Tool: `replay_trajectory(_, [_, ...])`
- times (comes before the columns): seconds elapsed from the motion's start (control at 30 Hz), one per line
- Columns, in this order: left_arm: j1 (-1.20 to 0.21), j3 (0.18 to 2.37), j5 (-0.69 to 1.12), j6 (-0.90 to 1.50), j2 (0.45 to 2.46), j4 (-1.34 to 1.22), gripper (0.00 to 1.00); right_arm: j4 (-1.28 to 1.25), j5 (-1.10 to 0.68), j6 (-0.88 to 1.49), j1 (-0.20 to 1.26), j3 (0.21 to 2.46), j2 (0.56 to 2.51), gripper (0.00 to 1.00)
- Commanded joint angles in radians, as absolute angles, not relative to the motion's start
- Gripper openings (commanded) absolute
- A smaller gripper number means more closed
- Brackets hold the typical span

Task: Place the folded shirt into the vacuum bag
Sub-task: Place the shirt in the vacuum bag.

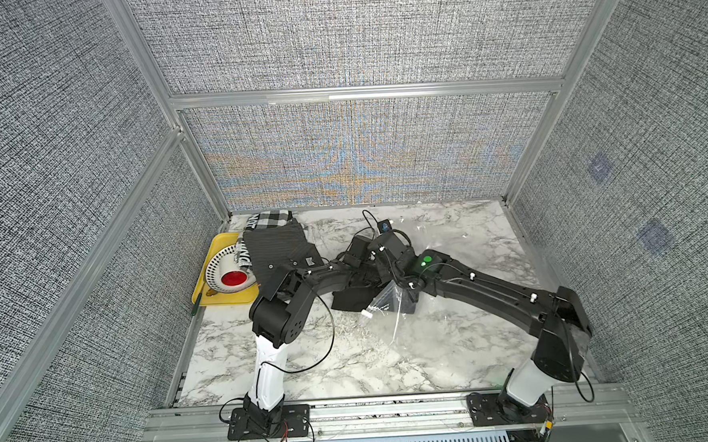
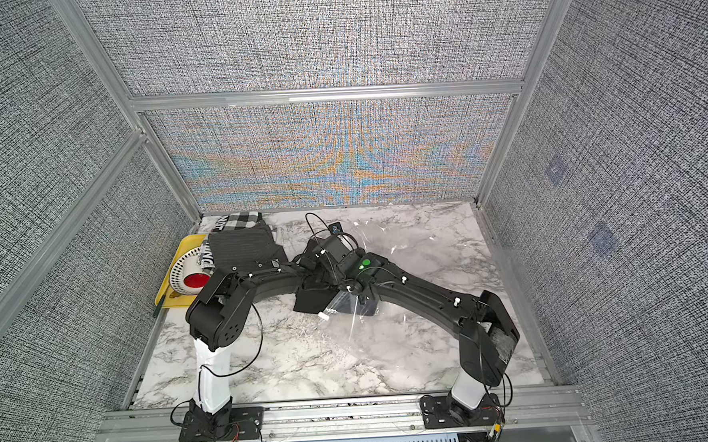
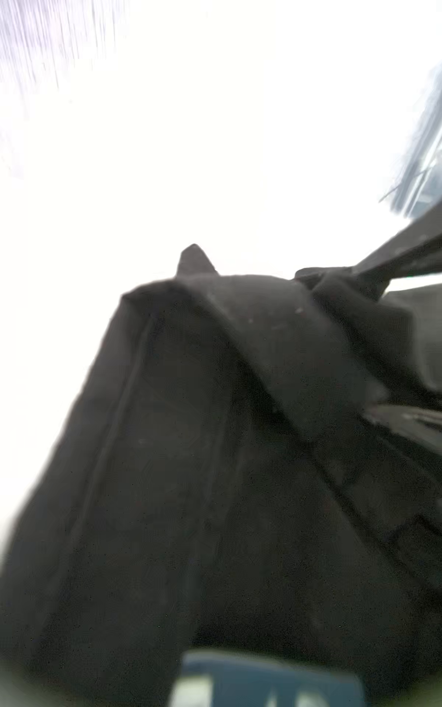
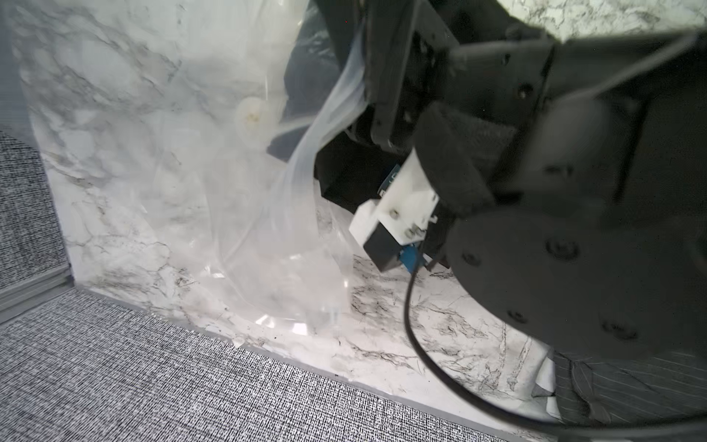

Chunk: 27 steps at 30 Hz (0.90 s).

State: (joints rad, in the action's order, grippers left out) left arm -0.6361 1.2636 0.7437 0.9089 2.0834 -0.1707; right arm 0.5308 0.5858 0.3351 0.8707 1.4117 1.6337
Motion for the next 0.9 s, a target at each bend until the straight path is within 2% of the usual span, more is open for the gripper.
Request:
replay_trajectory(0.0, [-0.607, 1.228, 0.873, 0.911, 2.082, -0.360, 0.55, 0.479, 0.577, 0.298, 0.861, 1.408, 1.599, 0.00])
replay_trajectory(0.03, [-0.602, 1.227, 0.880, 0.897, 2.076, -0.357, 0.59, 0.476, 0.556, 0.293, 0.855, 1.411, 1.597, 0.00])
replay_trajectory(0.13, [-0.597, 1.236, 0.859, 0.760, 2.057, -0.234, 0.63, 0.469, 0.491, 0.283, 0.826, 1.428, 1.593, 0.00])
replay_trajectory(0.33, [-0.608, 1.289, 0.754, 0.456, 2.064, 0.017, 0.55, 0.465, 0.362, 0.289, 0.801, 1.495, 1.613, 0.00])
replay_trajectory(0.5, [-0.660, 1.322, 0.551, 0.186, 2.066, 0.141, 0.55, 0.519, 0.325, 0.337, 0.796, 1.583, 1.658, 0.00])
replay_trajectory(0.6, [-0.692, 1.304, 0.420, 0.072, 2.081, 0.141, 0.60, 0.540, 0.321, 0.365, 0.795, 1.623, 1.675, 0.00])
replay_trajectory(0.7, [-0.725, 1.276, 0.315, 0.006, 2.074, 0.106, 0.70, 0.561, 0.322, 0.384, 0.795, 1.645, 1.696, 0.00])
replay_trajectory(0.87, [-0.777, 1.298, 0.196, -0.056, 2.088, 0.113, 0.80, 0.571, 0.282, 0.400, 0.801, 1.657, 1.718, 0.00])
